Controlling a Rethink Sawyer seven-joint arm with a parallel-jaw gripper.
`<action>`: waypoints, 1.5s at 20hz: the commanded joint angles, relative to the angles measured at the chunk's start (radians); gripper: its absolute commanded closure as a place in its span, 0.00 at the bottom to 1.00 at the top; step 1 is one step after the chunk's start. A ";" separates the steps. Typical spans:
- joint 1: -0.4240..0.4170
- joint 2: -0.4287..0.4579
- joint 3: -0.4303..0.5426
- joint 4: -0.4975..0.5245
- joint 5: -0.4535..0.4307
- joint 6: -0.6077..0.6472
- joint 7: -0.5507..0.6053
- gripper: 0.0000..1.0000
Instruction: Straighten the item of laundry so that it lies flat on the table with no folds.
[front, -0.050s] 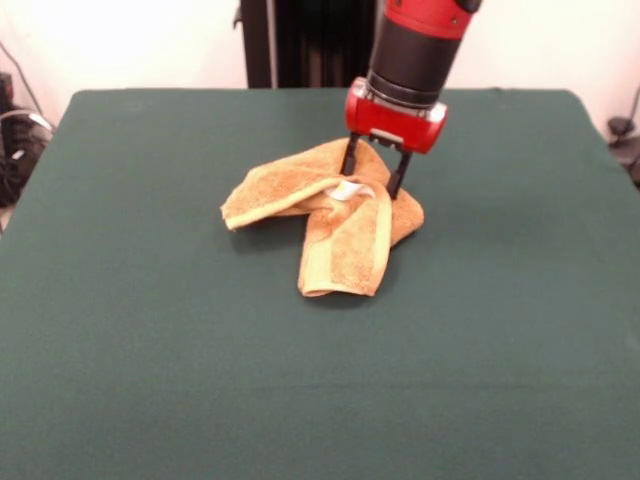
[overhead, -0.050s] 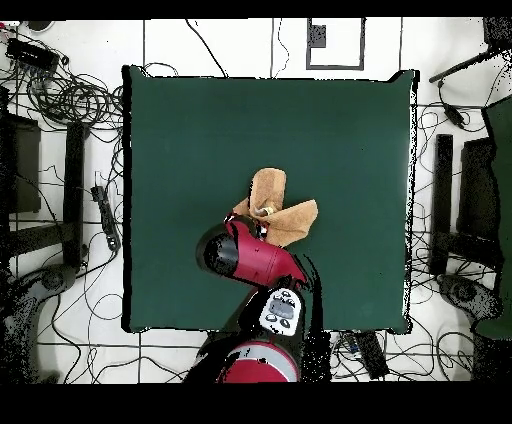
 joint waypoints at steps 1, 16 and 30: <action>-0.015 0.013 0.071 -0.013 -0.035 -0.012 0.133 0.00; -0.238 0.109 0.195 -0.148 -0.184 -0.011 0.030 0.00; -0.391 0.019 0.256 -0.283 -0.354 0.134 -0.057 0.00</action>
